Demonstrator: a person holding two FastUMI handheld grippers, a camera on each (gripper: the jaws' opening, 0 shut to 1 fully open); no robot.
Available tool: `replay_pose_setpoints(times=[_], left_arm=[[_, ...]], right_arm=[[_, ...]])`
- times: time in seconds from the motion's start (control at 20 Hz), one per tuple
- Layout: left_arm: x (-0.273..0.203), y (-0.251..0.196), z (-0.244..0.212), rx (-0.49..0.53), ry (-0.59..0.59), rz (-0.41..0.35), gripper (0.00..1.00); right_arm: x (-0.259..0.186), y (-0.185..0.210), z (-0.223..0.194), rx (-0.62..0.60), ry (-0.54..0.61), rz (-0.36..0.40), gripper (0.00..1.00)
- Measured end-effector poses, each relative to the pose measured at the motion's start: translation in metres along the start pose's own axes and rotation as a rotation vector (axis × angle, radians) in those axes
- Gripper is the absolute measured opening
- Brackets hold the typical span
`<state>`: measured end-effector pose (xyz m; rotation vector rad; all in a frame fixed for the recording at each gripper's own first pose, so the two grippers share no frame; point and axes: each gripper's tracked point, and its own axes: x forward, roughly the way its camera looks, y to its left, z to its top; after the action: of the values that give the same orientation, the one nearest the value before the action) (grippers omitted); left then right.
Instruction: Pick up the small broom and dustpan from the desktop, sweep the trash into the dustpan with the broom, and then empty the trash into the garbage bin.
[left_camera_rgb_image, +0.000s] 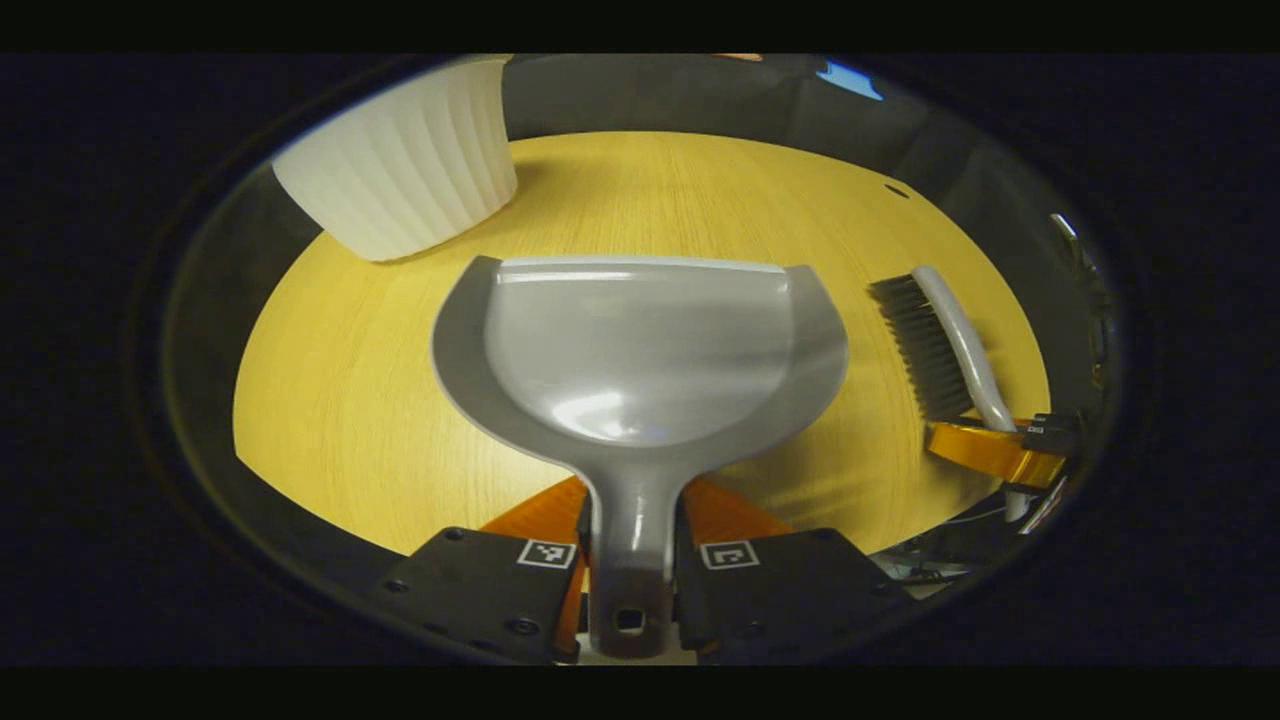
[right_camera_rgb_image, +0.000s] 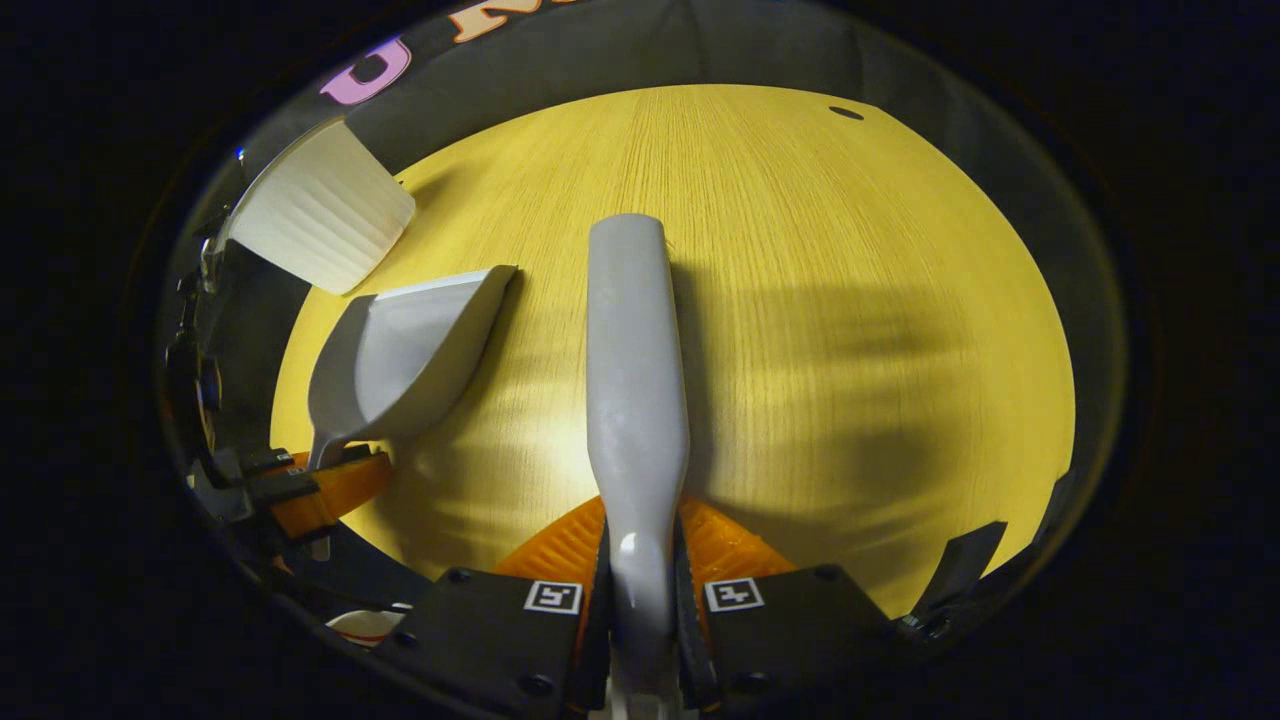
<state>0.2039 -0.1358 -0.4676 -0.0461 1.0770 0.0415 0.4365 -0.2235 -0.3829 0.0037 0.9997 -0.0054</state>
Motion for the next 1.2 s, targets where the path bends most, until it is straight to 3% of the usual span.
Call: replay_pose_setpoints(times=[0.05,0.1,0.15,0.2,0.25,0.3,0.4,0.45,0.5,0.65,0.75,0.8,0.85,1.05,1.2], left_arm=[[-0.004,-0.002,-0.001,-0.002,-0.001,-0.002,0.35],[-0.003,-0.005,-0.003,-0.007,0.000,-0.008,0.46],[-0.005,-0.005,-0.006,-0.009,-0.003,-0.010,0.52],[-0.008,-0.004,-0.007,-0.005,-0.006,-0.003,0.66],[-0.011,-0.002,-0.008,0.003,-0.010,0.008,0.73],[-0.014,0.003,-0.005,0.013,-0.031,0.034,0.87],[-0.023,0.012,0.005,0.030,-0.080,0.080,1.00],[-0.034,0.015,0.010,0.035,-0.111,0.091,0.99],[-0.044,0.016,0.016,0.034,-0.146,0.096,0.98],[-0.085,0.009,0.033,0.021,-0.286,0.070,1.00],[-0.118,0.005,0.050,0.009,-0.416,0.056,0.97],[-0.137,0.005,0.060,0.003,-0.488,0.056,0.97],[-0.158,0.005,0.067,-0.010,-0.568,0.060,0.97],[-0.248,0.013,0.106,-0.034,-0.930,0.094,0.96],[-0.262,0.015,0.111,0.016,-1.015,0.148,0.94]], right_arm=[[-0.005,0.003,-0.003,0.007,0.005,0.021,0.36],[-0.008,0.002,-0.004,0.010,0.004,0.035,0.39],[-0.010,-0.001,-0.004,0.011,0.004,0.037,0.51],[-0.013,-0.003,-0.006,0.011,0.004,0.039,0.64],[-0.017,-0.001,-0.008,0.014,0.000,0.040,0.71],[-0.022,-0.003,-0.008,0.016,-0.014,0.043,0.75],[-0.035,-0.003,-0.005,0.026,-0.055,0.047,1.00],[-0.039,-0.001,-0.001,0.035,-0.080,0.055,0.96],[-0.051,0.001,0.002,0.045,-0.110,0.064,0.99],[-0.091,0.014,0.015,0.059,-0.243,0.117,0.96],[-0.126,0.023,0.025,0.049,-0.359,0.142,0.99],[-0.144,0.027,0.029,0.035,-0.424,0.139,0.95],[-0.160,0.029,0.033,0.017,-0.492,0.129,0.99],[-0.229,0.044,0.053,-0.061,-0.824,0.055,0.99],[-0.247,0.052,0.057,-0.126,-0.972,0.034,0.98]])
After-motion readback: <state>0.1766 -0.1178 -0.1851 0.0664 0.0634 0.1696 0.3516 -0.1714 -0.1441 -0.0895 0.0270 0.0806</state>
